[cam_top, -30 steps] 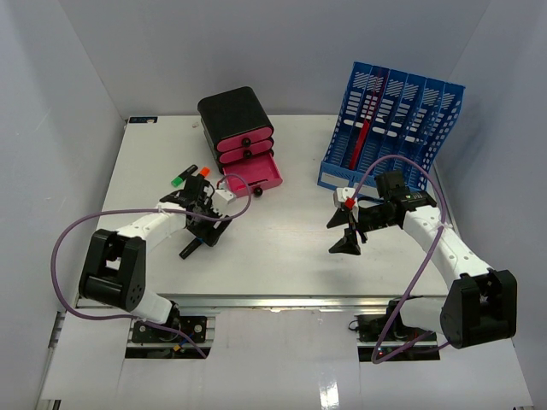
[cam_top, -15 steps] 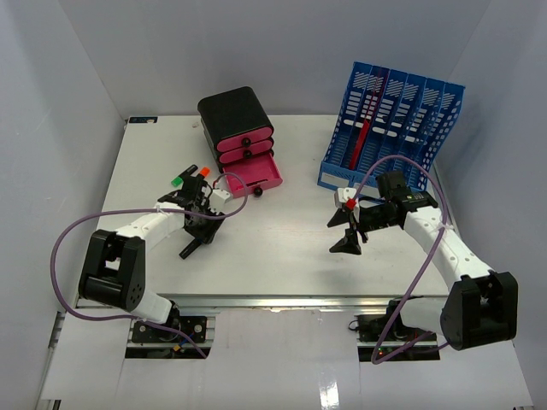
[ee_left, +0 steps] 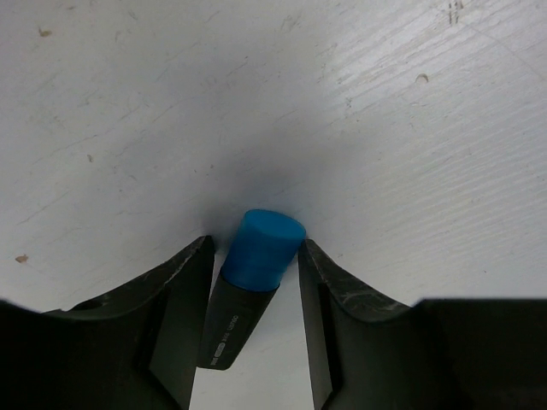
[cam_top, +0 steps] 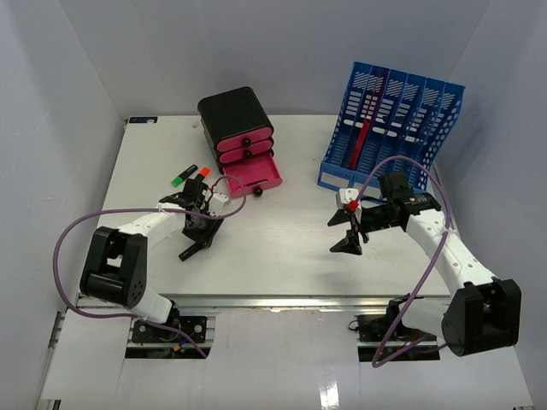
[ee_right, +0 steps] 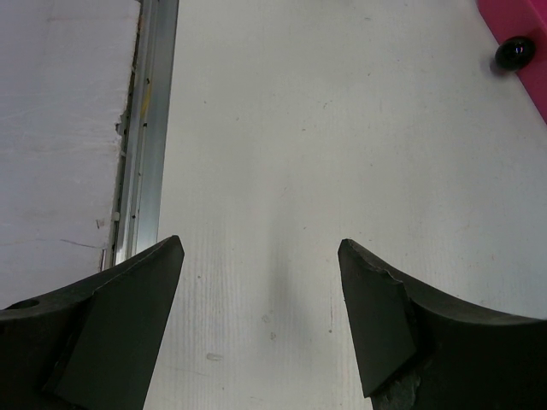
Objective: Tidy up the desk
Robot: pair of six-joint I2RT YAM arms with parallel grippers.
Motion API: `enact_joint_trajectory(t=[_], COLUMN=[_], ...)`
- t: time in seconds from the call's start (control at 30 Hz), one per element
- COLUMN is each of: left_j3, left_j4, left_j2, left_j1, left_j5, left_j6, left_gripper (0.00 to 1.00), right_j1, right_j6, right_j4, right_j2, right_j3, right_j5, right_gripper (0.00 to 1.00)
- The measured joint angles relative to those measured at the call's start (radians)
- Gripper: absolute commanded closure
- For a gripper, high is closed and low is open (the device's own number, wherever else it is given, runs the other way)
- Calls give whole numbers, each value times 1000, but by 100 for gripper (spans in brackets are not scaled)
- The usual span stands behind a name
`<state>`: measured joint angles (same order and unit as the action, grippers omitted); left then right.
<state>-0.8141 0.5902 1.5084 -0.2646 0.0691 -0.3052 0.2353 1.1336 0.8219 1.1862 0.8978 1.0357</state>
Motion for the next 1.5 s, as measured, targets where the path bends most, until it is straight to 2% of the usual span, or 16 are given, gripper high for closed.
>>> enact_joint_trajectory(t=[0.13,0.4,0.73,0.9,1.07,1.27,1.37,1.5], left_j3=[-13,-44,-47,-47,-52,-51,-33,7], left_j4=[6,9,-2,-27,-81,-265,-422,-650], left_j2=[14,42,39,15,-53,-127,-134,-126], left_j1=[0,-1,-9,-14,-14,-14,-14,-14], left_j5=[-1,-17,-19,9,111,305,381,415], left_j6=[25,91,164,217,321,535,689,891], left_gripper=[51,71,85,88,87,87,87,88], right_j1=[-4,-10,-37,-47,-53,-58,-58,-59], right_j6=[0,1,4,5,8,14,19,24], right_j4=[2,9,17,18,19,21,21,23], right_j2=[0,0,20,29,42,41,41,41], right_j3=[-6,-11,-11,-11,-11,-11,-11,-11], right_j5=[2,8,10,15,15,16,16,16], right_gripper=[20,20,20,20,20,20,20,20])
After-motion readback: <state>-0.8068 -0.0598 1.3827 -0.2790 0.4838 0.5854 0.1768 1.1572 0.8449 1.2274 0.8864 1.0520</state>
